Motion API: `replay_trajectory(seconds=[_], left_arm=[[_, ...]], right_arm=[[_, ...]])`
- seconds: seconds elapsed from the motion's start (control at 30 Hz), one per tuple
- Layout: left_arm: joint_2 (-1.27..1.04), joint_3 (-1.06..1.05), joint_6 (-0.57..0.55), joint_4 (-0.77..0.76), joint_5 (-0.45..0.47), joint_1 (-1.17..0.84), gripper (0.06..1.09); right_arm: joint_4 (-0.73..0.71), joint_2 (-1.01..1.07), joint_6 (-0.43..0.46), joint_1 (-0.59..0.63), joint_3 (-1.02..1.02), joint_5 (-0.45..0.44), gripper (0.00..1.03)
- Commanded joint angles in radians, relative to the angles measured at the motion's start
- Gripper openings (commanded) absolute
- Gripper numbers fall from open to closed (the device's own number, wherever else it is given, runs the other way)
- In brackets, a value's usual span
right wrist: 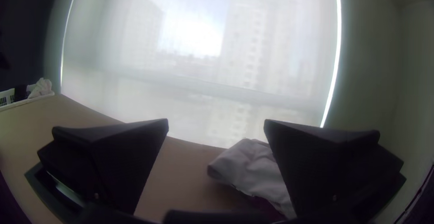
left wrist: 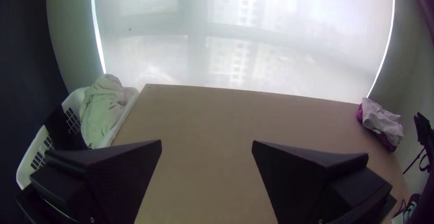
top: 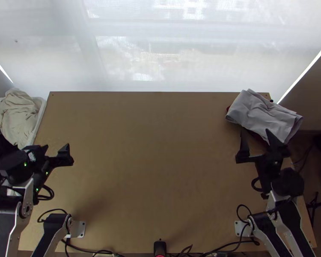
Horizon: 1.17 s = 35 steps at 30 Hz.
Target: Fold the t-shirt
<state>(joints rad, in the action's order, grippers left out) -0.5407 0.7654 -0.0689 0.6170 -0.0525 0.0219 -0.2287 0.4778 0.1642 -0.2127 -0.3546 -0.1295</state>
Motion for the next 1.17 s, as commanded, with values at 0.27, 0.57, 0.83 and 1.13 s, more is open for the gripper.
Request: replay_trajectory(seconds=[0.27, 0.57, 0.83, 1.13], left_arm=[[0.463, -0.454, 0.11, -0.169, -0.109, 0.019, 1.03], [0.542, -0.523, -0.042, -0.154, -0.109, 0.041, 1.03], [0.544, -0.512, -0.04, -0.066, -0.11, 0.042, 1.03], [0.544, -0.512, -0.039, -0.066, -0.109, 0.042, 1.03]], right_arm=[[0.408, -0.482, -0.339, -0.034, 0.256, -0.209, 0.98], [0.512, -0.478, -0.503, 0.036, 0.259, -0.209, 0.98], [0.512, -0.478, -0.503, 0.036, 0.259, -0.209, 0.98], [0.512, -0.479, -0.503, 0.036, 0.259, -0.209, 0.98]])
